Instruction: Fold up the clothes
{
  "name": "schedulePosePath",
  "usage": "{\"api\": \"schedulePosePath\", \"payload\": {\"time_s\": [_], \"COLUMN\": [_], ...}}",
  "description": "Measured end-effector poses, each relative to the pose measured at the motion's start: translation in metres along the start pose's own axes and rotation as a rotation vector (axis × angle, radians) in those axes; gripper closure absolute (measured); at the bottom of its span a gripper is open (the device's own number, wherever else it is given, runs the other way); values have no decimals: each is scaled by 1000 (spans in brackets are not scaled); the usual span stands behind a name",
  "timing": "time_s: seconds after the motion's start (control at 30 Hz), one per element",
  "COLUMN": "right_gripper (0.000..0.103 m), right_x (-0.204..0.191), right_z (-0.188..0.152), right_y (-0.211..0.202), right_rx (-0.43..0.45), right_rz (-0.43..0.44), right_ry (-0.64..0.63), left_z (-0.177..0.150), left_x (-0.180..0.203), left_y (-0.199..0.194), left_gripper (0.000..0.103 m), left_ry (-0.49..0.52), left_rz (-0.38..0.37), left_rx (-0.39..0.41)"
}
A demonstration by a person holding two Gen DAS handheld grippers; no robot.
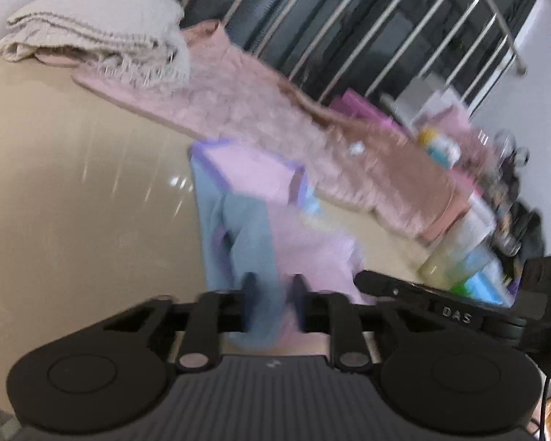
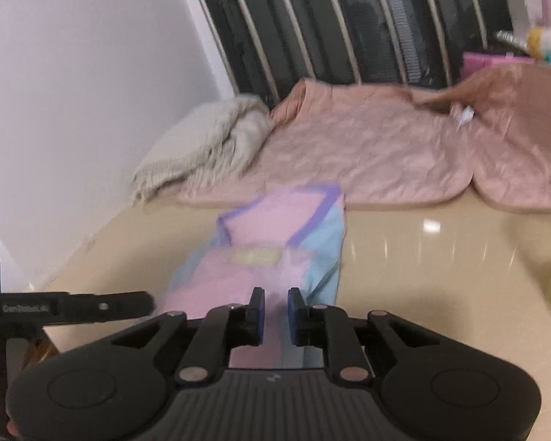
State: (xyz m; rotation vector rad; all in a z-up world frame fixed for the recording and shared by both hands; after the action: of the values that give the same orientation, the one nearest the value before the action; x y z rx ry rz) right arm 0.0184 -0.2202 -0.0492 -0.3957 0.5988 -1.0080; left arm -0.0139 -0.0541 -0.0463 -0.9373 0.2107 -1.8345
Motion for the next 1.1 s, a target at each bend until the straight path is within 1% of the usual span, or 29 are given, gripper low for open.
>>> {"api": "schedulePosePath", "payload": {"time_s": [0.07, 0.1, 0.17, 0.2, 0.23, 0.27, 0.3, 0.33, 0.37, 0.4, 0.43, 0.47, 0.53, 0.57, 0.6, 0.63, 0.67, 0.7, 0.73, 0.77, 0.8, 0.83, 0.9, 0.97, 1.0, 1.03, 1.07, 1.1], "right_gripper": [92, 92, 92, 92, 92, 91, 91, 91, 86, 74, 68, 59, 60, 60, 65, 68, 71, 71, 69, 62, 62, 62, 62, 62, 63, 65, 75, 89], "right_x": [0, -2, -10, -14, -19, -22, -23, -22, -19, -16, -11, -6, 5, 10, 15, 18, 15, 9, 5, 4, 5, 7, 10, 12, 13, 14, 14, 14], "right_z": [-12, -18, -29, -35, -39, -38, -37, -28, -16, -4, 11, 27, 57, 67, 71, 73, 71, 67, 61, 54, 48, 41, 30, 21, 17, 15, 14, 14], "right_y": [0, -4, -14, -19, -24, -29, -34, -40, -46, -52, -53, -44, -16, 2, 16, 25, 29, 29, 25, 22, 19, 18, 15, 17, 18, 18, 20, 22], "right_rx": [-3, 4, 1, -2, -9, -12, -13, 6, 36, 65, 90, 90, 55, 19, -24, -66, -98, -110, -112, -115, -119, -118, -115, -123, -125, -126, -126, -127], "right_rz": [-3, 4, 19, 24, 22, 22, 24, 29, 35, 41, 40, 27, -15, -46, -78, -96, -70, -22, 30, 63, 87, 101, 121, 151, 165, 179, 192, 205], "right_ry": [9, 12, 6, -1, -16, -23, -23, -12, 4, 21, 26, 19, 2, -4, -4, 1, -5, -16, -20, -17, -11, -8, -1, 20, 32, 43, 55, 67], "left_z": [-9, -15, -24, -26, -26, -25, -18, -3, 12, 29, 49, 63, 89, 95, 97, 94, 89, 83, 76, 69, 64, 61, 55, 50, 49, 47, 46, 46], "left_x": [0, -1, -3, -6, -7, -8, -9, -11, -14, -16, -18, -22, -31, -33, -32, -25, -15, -5, 2, 4, 2, -2, -6, -10, -12, -13, -14, -14], "left_y": [-5, -10, -20, -26, -32, -37, -44, -52, -57, -57, -50, -34, -2, 13, 23, 26, 28, 28, 28, 30, 33, 38, 41, 43, 46, 48, 48, 48], "left_gripper": [96, 98, 98, 98, 97, 95, 86, 71, 65, 58, 58, 58, 59, 59, 61, 60, 59, 54, 42, 35, 26, 26, 27, 40, 65, 97, 97, 97], "left_ry": [36, 61, 104, 111, 96, 79, 48, 25, 33, 61, 98, 87, 60, 54, 49, 68, 97, 120, 136, 147, 157, 169, 175, 169, 168, 169, 162, 155], "left_rz": [10, 17, 20, 13, -7, -28, -56, -72, -54, -13, 33, 54, 93, 112, 121, 96, 44, -24, -88, -117, -102, -62, -79, -94, -93, -92, -93, -94], "left_rx": [-4, -4, -10, -24, -50, -76, -72, -43, -5, 37, 67, 56, 29, -2, -26, -37, -46, -54, -62, -74, -79, -77, -104, -126, -144, -162, -164, -165]}}
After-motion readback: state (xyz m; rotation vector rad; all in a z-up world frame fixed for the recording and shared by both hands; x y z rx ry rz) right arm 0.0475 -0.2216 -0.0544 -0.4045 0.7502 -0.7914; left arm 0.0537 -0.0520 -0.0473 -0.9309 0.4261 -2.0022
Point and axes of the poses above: each gripper's, at about its wrist camera, not at the fingertips, and y roughly the way its jaws point, x to its right, z to its top, the point moved 10 cm from there along y, roughly the way its jaws point, and after that the axes turned 2 degrees about -z, right-handed, at the moved point
